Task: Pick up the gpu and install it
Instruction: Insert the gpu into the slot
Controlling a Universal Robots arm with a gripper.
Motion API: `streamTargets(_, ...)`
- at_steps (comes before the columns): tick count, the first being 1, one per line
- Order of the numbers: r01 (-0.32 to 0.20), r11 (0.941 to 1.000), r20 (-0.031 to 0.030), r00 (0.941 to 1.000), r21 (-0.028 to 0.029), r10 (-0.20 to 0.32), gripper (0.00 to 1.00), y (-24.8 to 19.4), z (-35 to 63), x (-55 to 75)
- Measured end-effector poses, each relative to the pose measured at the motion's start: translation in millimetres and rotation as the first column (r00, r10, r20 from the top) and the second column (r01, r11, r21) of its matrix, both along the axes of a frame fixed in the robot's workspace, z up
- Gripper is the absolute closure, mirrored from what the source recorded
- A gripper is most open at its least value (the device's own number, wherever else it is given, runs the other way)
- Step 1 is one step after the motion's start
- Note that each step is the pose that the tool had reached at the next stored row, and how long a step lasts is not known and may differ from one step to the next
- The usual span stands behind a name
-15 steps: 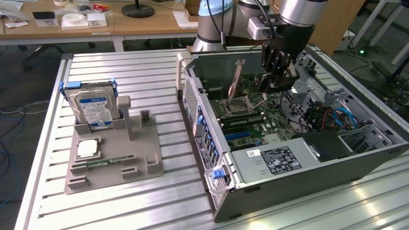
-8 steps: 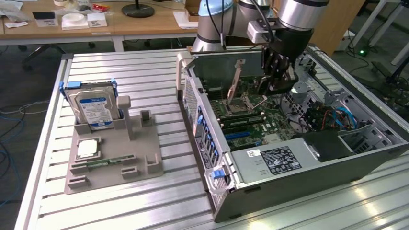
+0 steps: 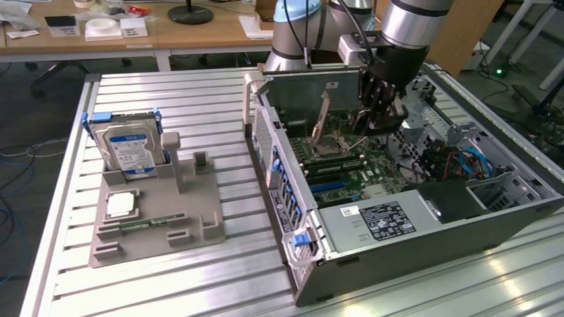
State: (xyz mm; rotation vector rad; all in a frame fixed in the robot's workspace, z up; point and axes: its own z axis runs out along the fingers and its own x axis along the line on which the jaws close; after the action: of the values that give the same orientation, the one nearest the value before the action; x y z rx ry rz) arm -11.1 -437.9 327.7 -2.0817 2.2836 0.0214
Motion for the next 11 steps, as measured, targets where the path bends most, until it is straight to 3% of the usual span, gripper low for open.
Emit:
streamTargets(5,0.000,1.0000,-0.0002,1.0000,-0.0002,0.000,0.72,-2.1,-3.7,-2.8)
streamTargets(11,-0.002,1.0000,-0.0005,1.0000,0.0000,0.002,0.72,-14.1,-9.6,-3.0)
